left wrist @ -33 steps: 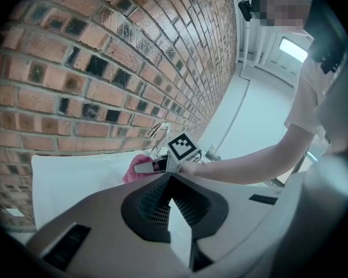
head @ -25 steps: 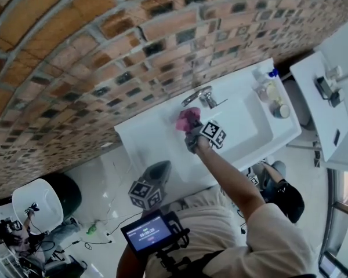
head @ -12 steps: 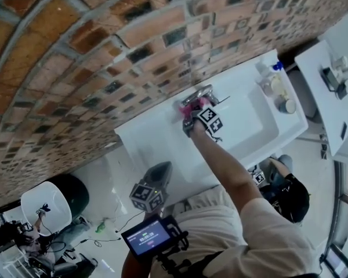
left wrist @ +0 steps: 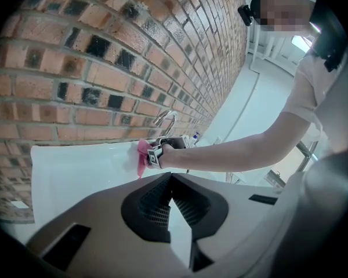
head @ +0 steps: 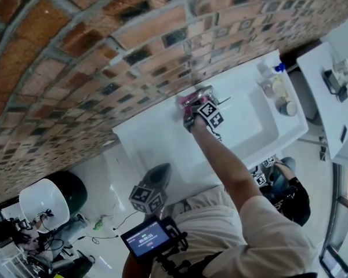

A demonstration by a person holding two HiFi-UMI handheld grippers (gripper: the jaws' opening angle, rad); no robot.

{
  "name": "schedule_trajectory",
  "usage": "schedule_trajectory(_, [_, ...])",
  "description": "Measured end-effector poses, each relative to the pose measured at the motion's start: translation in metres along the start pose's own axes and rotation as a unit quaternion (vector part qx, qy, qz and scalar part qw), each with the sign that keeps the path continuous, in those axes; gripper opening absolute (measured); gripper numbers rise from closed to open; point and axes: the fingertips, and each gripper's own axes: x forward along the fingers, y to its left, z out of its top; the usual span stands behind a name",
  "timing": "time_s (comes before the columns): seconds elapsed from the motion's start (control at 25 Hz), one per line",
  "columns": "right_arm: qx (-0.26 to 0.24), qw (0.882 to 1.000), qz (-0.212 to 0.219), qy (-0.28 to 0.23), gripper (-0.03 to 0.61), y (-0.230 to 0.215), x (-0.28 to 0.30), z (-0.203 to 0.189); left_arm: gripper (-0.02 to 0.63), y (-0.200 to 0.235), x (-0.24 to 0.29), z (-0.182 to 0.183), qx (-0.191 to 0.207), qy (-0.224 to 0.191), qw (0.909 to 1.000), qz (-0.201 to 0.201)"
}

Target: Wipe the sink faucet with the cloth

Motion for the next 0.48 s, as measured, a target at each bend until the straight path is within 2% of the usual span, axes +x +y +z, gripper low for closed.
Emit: schedule_trajectory(0.48, [-0.047, 0.997, 0.055, 0.036, 0.056, 0.026, -0.023, 0.007, -0.006, -0.009, 0.001, 0.005, 0.009, -0.009, 0.9999, 0.002])
